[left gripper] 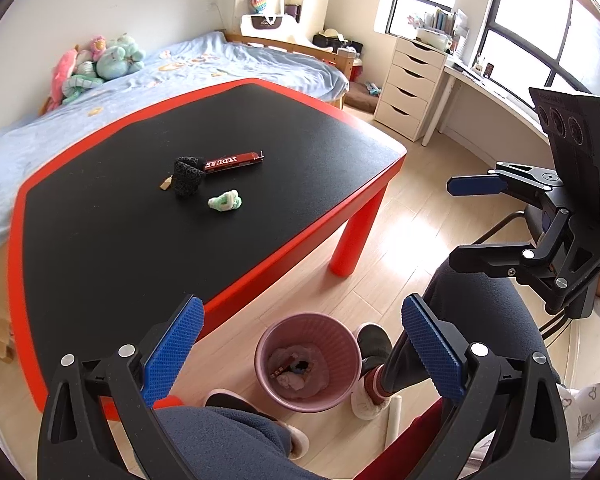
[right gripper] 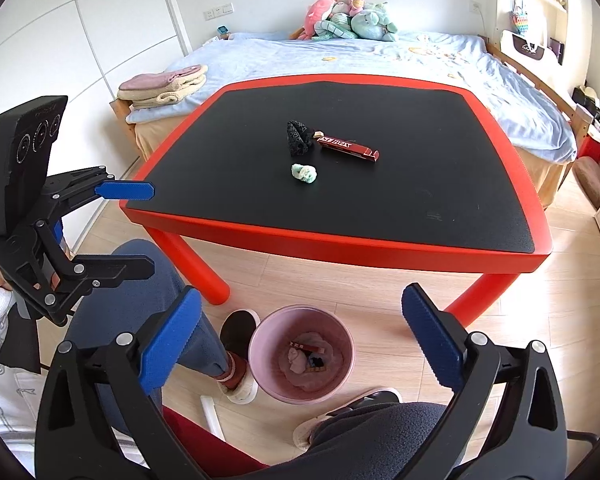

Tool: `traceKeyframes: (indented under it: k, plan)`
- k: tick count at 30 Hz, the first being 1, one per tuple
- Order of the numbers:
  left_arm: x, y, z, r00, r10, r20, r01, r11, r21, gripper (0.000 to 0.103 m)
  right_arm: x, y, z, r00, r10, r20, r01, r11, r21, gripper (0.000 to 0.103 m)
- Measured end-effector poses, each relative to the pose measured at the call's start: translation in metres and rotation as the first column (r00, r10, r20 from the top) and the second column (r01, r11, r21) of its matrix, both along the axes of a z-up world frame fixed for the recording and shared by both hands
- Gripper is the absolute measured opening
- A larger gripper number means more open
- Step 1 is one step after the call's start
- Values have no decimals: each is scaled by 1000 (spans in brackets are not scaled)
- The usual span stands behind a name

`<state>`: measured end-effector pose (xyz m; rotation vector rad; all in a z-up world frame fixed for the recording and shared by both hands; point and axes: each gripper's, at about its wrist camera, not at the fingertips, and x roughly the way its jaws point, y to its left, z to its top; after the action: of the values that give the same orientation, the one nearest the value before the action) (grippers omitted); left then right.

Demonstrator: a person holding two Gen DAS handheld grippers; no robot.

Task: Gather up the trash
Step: 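Open both tools to drop the blue piece and clothespin into the wastebasket, then grasp the mint-green toy with the left tool while the right tool grasps the red box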

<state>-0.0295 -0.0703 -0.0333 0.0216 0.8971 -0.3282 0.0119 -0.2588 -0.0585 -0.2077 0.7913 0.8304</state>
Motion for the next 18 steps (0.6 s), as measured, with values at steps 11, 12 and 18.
traceKeyframes:
  k: [11,12,18]
  plan:
    - [8,8,4,999,39,-7,-39,999,4,95,8,6,7,1000,0,5,0,1000,3,100]
    - [9,9,4,999,41,-9,-41,999,4,95,10,7,8,1000,2,6,-2,1000,3,100]
    - [22,11,3,999,51,-15,-51,999,7,95,27,13,14,1000,7,22,-7,1000,1,100]
